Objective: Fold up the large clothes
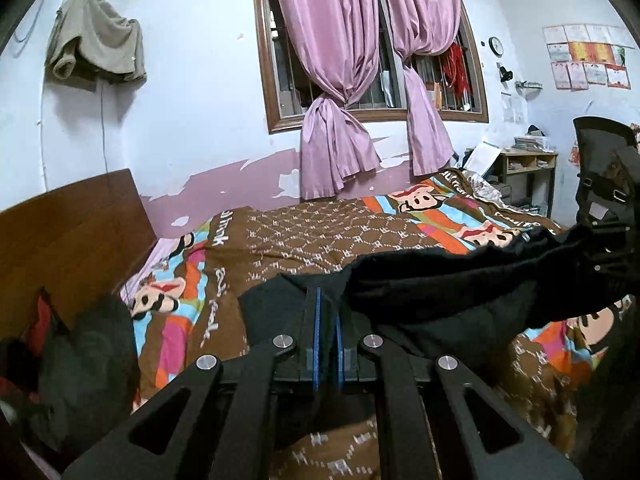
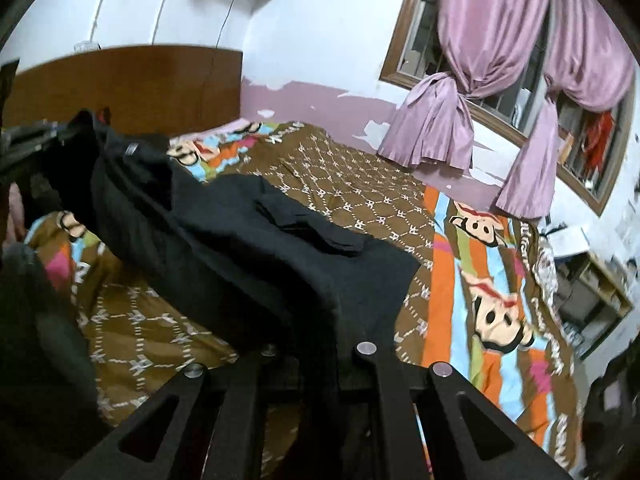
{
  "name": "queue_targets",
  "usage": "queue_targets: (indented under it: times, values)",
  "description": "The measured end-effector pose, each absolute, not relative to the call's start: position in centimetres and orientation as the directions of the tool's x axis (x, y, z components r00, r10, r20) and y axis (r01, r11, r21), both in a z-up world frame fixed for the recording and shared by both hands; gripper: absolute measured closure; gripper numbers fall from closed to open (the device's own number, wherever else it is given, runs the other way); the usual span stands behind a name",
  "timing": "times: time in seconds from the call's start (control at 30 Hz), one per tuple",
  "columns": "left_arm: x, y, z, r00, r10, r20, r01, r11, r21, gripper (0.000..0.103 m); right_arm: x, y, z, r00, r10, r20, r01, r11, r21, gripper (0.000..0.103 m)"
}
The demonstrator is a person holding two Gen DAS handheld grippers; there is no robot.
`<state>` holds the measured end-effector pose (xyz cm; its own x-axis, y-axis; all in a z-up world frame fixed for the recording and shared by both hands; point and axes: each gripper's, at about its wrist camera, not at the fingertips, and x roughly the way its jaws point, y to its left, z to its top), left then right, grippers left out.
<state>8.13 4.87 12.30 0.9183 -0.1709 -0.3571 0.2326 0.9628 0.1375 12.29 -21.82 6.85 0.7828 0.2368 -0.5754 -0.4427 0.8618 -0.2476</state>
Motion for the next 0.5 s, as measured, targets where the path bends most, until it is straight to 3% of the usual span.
queue_targets:
  times: [0.1, 0.33, 0.5]
  values:
    - [11.9, 4.1, 12.7, 0.922, -0.152, -0.357, 0.233, 0.952, 0.198, 0.097, 16.5, -21.5, 7.2, 0.769, 0.184, -0.612, -0.445, 0.842, -0.306, 0.095]
    - [20.5, 3.1, 11.3, 0.903, -0.091, -0.419, 0.223, 0.935, 0.278, 0.097, 26.4, -21.6, 6.1, 0.635, 0.117, -0.764, -0.500, 0.816, -0.291, 0.094]
    - [26.0, 3.2, 9.8, 0.900, -0.057, -0.433, 0.200, 0.935, 0.292, 0.097, 30.9, -21.4, 4.4, 0.645, 0.105, -0.757, -0.489, 0.818, -0.303, 0.094]
